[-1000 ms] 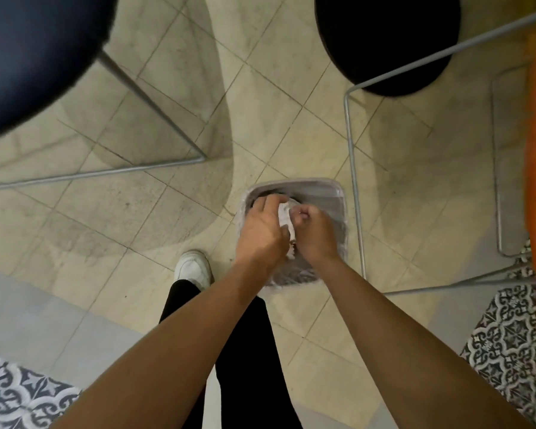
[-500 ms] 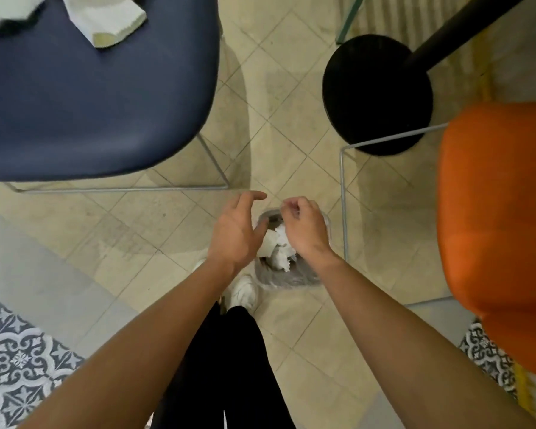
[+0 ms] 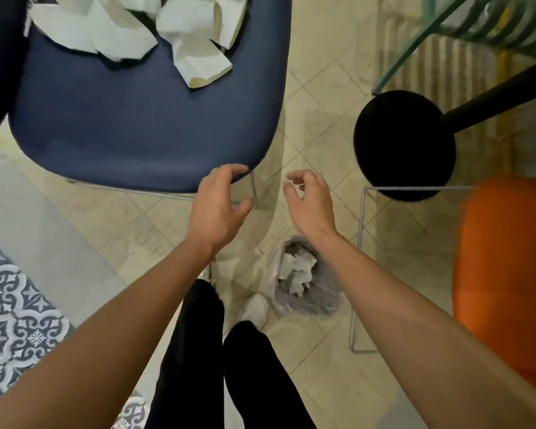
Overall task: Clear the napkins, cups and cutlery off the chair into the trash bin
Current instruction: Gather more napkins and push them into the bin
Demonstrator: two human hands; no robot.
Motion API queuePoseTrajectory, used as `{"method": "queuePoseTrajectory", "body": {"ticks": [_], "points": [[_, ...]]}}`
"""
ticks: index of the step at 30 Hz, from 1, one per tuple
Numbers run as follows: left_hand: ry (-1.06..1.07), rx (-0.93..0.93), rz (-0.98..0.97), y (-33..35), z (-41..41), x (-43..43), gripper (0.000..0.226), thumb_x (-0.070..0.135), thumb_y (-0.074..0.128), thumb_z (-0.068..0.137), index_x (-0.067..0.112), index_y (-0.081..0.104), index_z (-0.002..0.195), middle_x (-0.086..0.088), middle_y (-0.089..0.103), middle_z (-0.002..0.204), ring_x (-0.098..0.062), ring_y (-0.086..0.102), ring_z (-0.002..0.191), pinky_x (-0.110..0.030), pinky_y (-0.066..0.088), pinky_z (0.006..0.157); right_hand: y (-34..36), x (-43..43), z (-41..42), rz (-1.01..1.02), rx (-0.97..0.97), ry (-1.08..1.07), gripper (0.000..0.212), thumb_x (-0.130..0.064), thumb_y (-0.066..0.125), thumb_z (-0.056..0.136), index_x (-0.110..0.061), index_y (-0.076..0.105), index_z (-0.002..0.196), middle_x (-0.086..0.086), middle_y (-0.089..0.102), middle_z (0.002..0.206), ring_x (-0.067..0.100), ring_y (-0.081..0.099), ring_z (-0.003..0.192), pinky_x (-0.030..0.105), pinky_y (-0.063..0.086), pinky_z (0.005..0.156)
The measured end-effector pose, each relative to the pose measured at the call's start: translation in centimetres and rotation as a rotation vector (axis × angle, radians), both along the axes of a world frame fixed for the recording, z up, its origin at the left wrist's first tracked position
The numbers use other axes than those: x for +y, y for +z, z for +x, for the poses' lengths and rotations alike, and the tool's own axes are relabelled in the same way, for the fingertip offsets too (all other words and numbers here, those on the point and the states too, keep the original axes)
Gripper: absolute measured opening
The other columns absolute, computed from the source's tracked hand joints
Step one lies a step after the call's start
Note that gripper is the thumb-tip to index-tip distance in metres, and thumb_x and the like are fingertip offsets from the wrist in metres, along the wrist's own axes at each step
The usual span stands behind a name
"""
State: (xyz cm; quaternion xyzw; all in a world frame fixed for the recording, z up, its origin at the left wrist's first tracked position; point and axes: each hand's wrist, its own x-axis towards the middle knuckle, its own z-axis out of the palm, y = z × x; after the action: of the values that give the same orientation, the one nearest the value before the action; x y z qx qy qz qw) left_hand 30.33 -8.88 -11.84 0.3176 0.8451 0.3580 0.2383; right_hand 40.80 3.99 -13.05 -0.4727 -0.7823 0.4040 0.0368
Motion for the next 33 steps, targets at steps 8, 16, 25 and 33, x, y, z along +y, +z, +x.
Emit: {"method": "queuePoseTrajectory", "body": {"ticks": [8, 16, 25, 33], "points": [[0.028, 0.023, 0.015, 1.4, -7.5, 0.5, 0.041, 0.024, 0.063, 0.084, 0.023, 0.05, 0.122, 0.006, 0.054, 0.122, -0.013, 0.049, 0.111, -0.015, 0.032, 0.085, 2.3, 0.7, -8.1, 0.047, 0.053, 0.044, 0.018, -0.029, 0.057, 0.088, -0.022, 0.057, 0.104, -0.009, 0.046, 0.1, 0.017, 0.051, 0.104, 0.039, 0.044, 0.093], [-0.003, 0.055, -0.021, 2.3, -15.9, 0.8, 0.044, 0.032, 0.061, 0.085, 0.028, 0.046, 0.125, 0.008, 0.051, 0.127, -0.015, 0.046, 0.117, -0.025, 0.037, 0.089, 3.7, 1.4, -15.5, 0.04, -0.03, 0.035, 0.027, -0.031, 0.06, 0.087, -0.018, 0.057, 0.111, -0.005, 0.047, 0.106, 0.019, 0.051, 0.109, 0.038, 0.044, 0.096], [0.053, -0.014, -0.061, 1.3, -21.5, 2.7, 0.047, 0.035, 0.061, 0.084, 0.03, 0.044, 0.127, 0.009, 0.05, 0.127, -0.014, 0.047, 0.117, -0.027, 0.039, 0.087, 3.8, 3.2, -22.5, 0.087, -0.04, 0.056, 0.037, -0.028, 0.065, 0.083, -0.017, 0.053, 0.115, 0.001, 0.049, 0.116, 0.019, 0.046, 0.114, 0.04, 0.041, 0.097], [0.2, -0.126, -0.046, -0.4, -24.0, 6.7, 0.05, 0.027, 0.066, 0.083, 0.01, 0.046, 0.125, -0.004, 0.053, 0.124, -0.018, 0.049, 0.113, -0.024, 0.037, 0.088, 4.0, 7.6, -29.2, 0.386, -0.1, 0.347, 0.056, -0.012, 0.065, 0.071, -0.018, 0.047, 0.124, 0.005, 0.045, 0.125, 0.023, 0.04, 0.115, 0.032, 0.034, 0.092]]}}
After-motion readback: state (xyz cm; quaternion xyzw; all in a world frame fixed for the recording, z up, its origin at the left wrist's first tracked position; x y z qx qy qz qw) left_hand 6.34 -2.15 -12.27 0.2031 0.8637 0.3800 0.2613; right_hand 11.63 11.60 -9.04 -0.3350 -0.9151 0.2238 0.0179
